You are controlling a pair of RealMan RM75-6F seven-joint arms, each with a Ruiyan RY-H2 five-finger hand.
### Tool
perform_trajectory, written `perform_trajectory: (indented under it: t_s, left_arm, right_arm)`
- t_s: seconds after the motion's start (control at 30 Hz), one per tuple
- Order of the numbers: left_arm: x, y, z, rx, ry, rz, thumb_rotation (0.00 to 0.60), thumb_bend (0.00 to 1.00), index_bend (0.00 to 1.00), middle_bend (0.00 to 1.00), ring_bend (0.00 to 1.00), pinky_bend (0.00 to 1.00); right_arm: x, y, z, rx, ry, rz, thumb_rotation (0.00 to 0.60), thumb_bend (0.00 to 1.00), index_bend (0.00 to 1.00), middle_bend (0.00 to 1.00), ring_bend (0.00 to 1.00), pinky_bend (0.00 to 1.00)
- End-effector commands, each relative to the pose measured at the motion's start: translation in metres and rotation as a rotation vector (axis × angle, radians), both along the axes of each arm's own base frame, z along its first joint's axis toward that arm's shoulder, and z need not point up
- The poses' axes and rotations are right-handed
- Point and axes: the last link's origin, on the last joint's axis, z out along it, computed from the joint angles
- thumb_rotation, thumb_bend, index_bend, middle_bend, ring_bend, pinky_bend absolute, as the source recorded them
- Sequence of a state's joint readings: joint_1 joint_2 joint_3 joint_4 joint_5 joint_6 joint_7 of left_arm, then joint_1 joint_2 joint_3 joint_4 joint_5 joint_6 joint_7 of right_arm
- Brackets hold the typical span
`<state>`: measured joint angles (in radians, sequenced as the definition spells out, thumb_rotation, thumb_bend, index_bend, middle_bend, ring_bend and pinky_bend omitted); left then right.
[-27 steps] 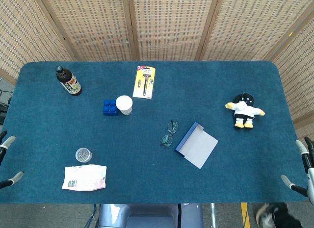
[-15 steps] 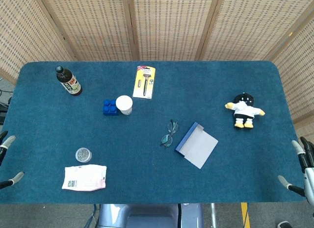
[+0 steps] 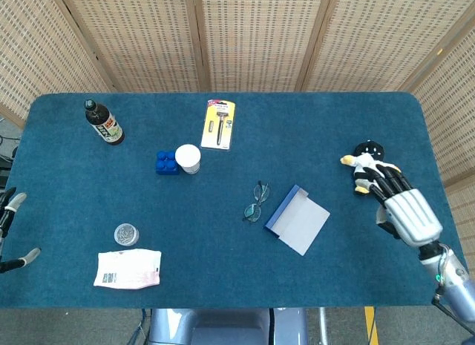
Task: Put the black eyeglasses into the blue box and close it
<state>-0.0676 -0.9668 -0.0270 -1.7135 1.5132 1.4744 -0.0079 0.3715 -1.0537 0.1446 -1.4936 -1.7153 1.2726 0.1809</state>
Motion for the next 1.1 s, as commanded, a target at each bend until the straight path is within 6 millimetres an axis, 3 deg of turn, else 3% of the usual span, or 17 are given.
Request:
perform_trajectory:
  t_s: [0.03, 0.4, 0.57, 0.87, 1.1]
  left_arm:
    - [-0.002, 0.006, -0.003, -0.014, 0.000, 0.016, 0.600, 0.00, 0.00, 0.00, 0.00, 0.00]
    - [-0.013, 0.019, -0.006, -0.035, 0.007, 0.095, 0.600, 0.00, 0.00, 0.00, 0.00, 0.00]
    - [-0.018, 0.022, -0.006, -0.035, 0.005, 0.130, 0.600, 0.00, 0.00, 0.00, 0.00, 0.00]
    - [-0.023, 0.026, -0.009, -0.042, 0.010, 0.165, 0.600, 0.00, 0.00, 0.00, 0.00, 0.00]
    - [-0.024, 0.028, -0.012, -0.051, 0.016, 0.173, 0.600, 0.00, 0.00, 0.00, 0.00, 0.00]
  right_arm:
    - [0.030, -0.043, -0.036, 0.087, 0.038, 0.051, 0.600, 1.00, 0.27, 0.17, 0.01, 0.15]
    - [0.085, -0.100, -0.126, 0.302, 0.110, 0.037, 0.600, 1.00, 0.34, 0.24, 0.05, 0.18]
    - [0.098, -0.112, -0.152, 0.348, 0.150, 0.011, 0.600, 1.00, 0.34, 0.24, 0.05, 0.18]
    - [0.097, -0.125, -0.181, 0.374, 0.254, -0.032, 0.600, 1.00, 0.34, 0.24, 0.05, 0.18]
    - [0.084, -0.129, -0.182, 0.366, 0.300, -0.075, 0.600, 1.00, 0.35, 0.26, 0.05, 0.18]
